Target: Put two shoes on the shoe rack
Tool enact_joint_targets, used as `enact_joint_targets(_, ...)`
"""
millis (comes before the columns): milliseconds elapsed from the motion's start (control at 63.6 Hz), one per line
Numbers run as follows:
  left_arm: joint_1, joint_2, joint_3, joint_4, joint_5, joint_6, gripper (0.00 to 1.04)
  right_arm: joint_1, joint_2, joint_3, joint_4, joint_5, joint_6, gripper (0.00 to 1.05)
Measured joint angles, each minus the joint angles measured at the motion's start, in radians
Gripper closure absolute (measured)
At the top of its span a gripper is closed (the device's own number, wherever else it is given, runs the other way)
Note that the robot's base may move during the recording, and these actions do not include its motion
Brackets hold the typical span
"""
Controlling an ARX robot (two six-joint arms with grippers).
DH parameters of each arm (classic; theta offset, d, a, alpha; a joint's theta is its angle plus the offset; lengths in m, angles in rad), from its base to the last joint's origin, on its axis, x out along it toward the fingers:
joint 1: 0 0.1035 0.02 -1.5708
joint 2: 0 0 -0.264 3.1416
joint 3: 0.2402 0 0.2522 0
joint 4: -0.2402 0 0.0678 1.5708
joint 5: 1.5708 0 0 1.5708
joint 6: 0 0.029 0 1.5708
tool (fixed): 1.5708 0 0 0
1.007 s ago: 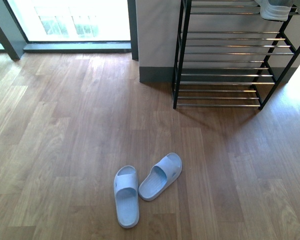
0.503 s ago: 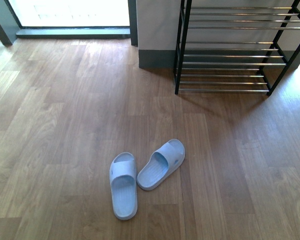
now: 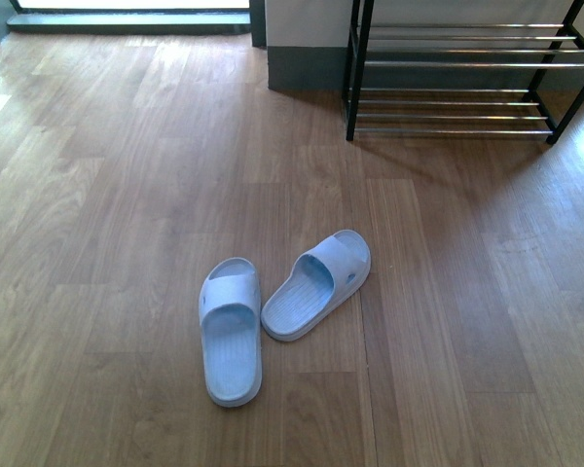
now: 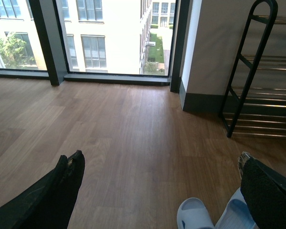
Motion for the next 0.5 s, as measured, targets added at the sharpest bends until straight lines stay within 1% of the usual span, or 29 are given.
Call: enact_joint_targets(503,0.000,0.000,0.000,0.000,0.000,0.000,0.09,0.000,0.000,0.000,0.000,0.000,0.000,0.09)
